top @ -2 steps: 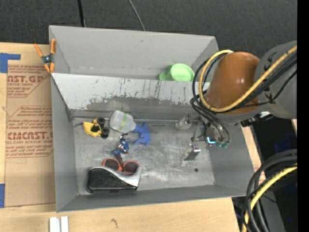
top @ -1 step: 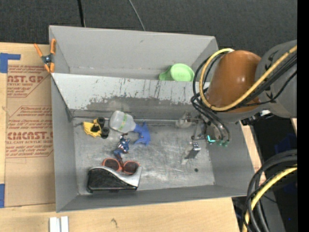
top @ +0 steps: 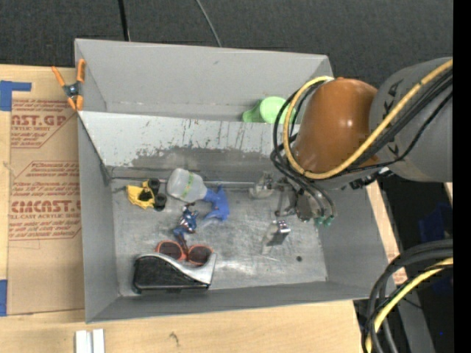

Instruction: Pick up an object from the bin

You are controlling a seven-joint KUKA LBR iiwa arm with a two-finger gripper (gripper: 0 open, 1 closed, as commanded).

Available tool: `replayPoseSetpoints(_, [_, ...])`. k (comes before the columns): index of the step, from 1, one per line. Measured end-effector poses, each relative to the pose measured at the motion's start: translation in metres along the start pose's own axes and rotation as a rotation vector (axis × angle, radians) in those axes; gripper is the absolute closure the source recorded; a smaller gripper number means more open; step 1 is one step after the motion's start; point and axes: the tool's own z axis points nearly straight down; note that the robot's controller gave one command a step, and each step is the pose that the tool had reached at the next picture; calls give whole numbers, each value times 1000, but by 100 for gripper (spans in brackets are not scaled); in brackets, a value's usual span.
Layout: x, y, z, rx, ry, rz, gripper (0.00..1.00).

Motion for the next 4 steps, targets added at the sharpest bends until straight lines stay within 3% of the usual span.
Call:
replayPoseSetpoints(1, [21, 45, -19, -2, 1, -175, 0])
replayPoseSetpoints(2, [34, 59, 20, -2, -4, -205, 0])
replayPoseSetpoints(3, [31, 92, 21, -2, 3, -377, 0])
replayPoseSetpoints(4, [6, 85, 97, -3, 1, -357, 100])
